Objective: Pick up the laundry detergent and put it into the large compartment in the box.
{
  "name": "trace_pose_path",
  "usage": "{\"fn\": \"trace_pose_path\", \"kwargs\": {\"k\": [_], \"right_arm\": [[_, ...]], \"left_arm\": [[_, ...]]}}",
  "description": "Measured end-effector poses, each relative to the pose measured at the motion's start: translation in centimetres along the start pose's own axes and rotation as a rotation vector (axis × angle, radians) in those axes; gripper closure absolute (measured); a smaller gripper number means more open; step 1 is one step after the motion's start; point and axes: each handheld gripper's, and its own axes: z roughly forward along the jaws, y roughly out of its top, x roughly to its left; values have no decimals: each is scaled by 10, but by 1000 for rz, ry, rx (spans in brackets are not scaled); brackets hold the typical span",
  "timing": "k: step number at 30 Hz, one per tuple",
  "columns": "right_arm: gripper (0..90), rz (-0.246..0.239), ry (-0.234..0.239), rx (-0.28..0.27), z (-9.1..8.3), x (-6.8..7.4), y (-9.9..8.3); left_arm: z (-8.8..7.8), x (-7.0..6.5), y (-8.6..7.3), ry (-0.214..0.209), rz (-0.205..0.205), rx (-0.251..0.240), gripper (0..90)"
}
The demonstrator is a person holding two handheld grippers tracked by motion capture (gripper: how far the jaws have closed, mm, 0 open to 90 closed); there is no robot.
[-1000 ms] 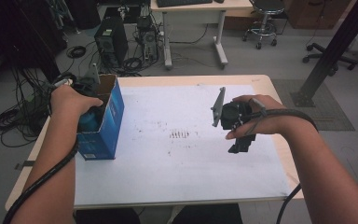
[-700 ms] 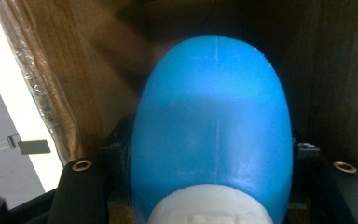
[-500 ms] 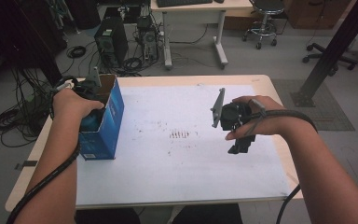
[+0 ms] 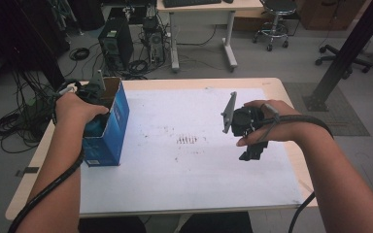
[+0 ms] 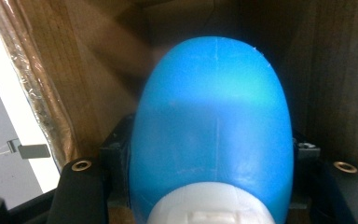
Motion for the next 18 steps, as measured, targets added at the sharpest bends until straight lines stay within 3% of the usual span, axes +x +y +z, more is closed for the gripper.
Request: {"fn": "trace_pose_path", "kwargs": {"k": [18], "right_arm": [[82,-4,0,3,1,0,1]], "left_arm": [[-3,2,-1,-19,-22,-2,280]]}}
